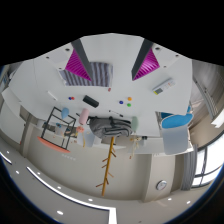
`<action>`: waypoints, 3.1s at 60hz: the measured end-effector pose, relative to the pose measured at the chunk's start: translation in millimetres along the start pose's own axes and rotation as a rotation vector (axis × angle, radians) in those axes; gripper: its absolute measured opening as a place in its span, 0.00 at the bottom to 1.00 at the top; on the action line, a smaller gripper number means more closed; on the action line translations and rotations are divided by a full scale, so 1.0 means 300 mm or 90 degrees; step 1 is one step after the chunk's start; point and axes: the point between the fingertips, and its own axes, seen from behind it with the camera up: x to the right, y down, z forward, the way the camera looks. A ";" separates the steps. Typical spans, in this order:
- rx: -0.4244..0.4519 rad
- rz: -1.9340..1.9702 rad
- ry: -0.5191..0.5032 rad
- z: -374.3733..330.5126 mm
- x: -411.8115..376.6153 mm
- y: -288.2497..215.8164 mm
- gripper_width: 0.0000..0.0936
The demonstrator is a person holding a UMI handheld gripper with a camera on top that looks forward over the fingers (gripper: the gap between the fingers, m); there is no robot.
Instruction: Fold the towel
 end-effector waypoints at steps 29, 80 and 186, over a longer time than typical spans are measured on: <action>-0.050 0.006 -0.019 0.718 0.072 0.288 0.91; -0.067 0.148 -0.102 0.651 0.105 0.055 0.04; -0.011 0.070 0.090 -0.313 0.602 -0.031 0.91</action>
